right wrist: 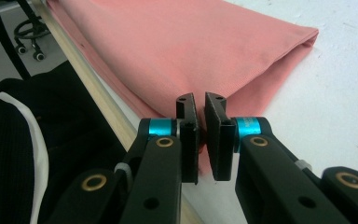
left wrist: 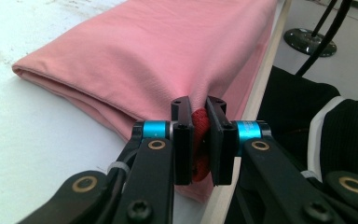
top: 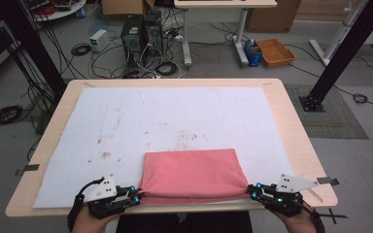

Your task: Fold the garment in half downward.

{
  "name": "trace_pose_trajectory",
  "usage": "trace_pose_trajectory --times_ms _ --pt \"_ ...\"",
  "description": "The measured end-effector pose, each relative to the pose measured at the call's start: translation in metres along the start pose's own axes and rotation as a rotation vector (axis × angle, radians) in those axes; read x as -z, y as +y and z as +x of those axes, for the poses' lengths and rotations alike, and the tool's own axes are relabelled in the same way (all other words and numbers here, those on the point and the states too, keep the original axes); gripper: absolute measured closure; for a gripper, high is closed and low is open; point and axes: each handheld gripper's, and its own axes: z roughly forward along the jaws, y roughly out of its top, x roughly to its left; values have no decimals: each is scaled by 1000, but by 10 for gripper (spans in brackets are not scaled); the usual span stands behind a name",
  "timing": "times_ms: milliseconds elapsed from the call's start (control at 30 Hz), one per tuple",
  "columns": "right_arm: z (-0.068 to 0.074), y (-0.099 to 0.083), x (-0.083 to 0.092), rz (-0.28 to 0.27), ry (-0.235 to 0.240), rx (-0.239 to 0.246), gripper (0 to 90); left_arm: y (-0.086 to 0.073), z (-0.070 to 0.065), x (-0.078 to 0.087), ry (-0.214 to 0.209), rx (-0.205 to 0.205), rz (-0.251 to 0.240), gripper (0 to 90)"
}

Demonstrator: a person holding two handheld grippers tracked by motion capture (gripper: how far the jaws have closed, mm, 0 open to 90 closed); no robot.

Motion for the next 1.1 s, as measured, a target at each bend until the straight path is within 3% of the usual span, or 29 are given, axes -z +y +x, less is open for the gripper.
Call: trace_pose_trajectory --times_ms 233,300,400,467,533,633,767,1000,1100 --pt "1 -6 -3 18 1 -20 808 -3 -8 0 19 10 11 776" --pt "-1 -6 -1 7 -15 -33 669 -3 -9 1 34 21 10 665" --pt "-5 -5 4 -25 -65 -81 475 -1 -9 4 22 37 9 529" --pt "-11 -2 3 -48 -95 -117 398 2 -7 5 32 56 3 429" --pt "-16 2 -1 -45 -101 -123 377 5 -5 5 50 71 -10 384" --pt "-22 11 -9 -38 -103 -122 341 14 4 3 83 87 -9 340" --pt "-30 25 -15 -42 -108 -119 314 29 20 0 120 78 -6 321" --pt "-49 47 -35 -29 -131 -117 312 46 57 -17 181 109 -1 315" --pt "-59 55 -47 -10 -138 -112 313 50 71 -29 166 139 -4 314"
